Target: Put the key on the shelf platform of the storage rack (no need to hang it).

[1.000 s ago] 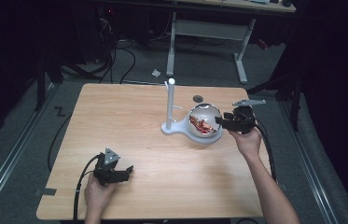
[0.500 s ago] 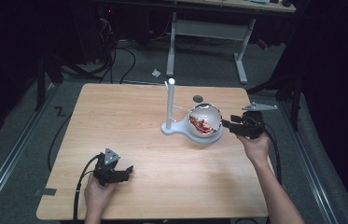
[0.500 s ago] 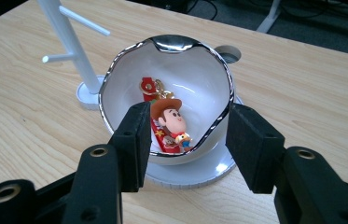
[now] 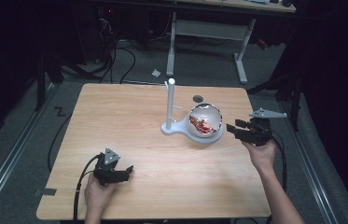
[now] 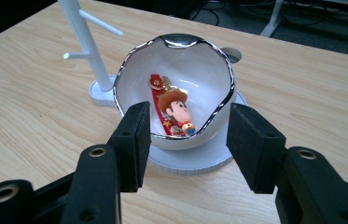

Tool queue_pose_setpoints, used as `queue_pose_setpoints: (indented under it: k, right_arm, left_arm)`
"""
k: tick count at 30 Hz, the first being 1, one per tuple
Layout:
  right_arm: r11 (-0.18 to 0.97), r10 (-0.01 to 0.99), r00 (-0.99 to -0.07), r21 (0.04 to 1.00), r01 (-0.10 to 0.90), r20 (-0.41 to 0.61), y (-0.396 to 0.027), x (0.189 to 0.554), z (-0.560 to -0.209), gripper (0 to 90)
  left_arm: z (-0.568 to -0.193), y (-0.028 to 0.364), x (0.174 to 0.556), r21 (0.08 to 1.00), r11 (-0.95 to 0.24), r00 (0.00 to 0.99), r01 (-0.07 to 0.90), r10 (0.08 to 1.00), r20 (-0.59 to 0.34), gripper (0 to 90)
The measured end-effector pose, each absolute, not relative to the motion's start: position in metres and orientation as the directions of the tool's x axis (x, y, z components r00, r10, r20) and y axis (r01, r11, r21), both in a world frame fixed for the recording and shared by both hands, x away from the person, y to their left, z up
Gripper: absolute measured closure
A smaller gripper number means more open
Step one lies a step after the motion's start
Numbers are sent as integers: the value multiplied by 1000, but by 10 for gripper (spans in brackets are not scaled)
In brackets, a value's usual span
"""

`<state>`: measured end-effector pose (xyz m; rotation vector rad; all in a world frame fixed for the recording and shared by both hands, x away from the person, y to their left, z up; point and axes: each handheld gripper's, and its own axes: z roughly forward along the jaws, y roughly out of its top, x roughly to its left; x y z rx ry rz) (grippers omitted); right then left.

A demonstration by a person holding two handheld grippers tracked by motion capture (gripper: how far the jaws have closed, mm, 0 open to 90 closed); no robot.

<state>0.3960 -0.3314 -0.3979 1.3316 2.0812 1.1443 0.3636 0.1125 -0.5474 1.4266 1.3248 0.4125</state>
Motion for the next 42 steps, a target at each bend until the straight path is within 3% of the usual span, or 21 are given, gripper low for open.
queue_pose_setpoints:
  k: [20,42]
  right_arm:
    - [141,896,-426,827,543,126,-351,358,-416,494]
    - [151,861,-481,821,551,164,-326,340,-447,489]
  left_arm:
    - [-547,112,364,849,218,315,482,861,-400,207]
    - [-547,112,364,849,218,315,482,861,-400,207]
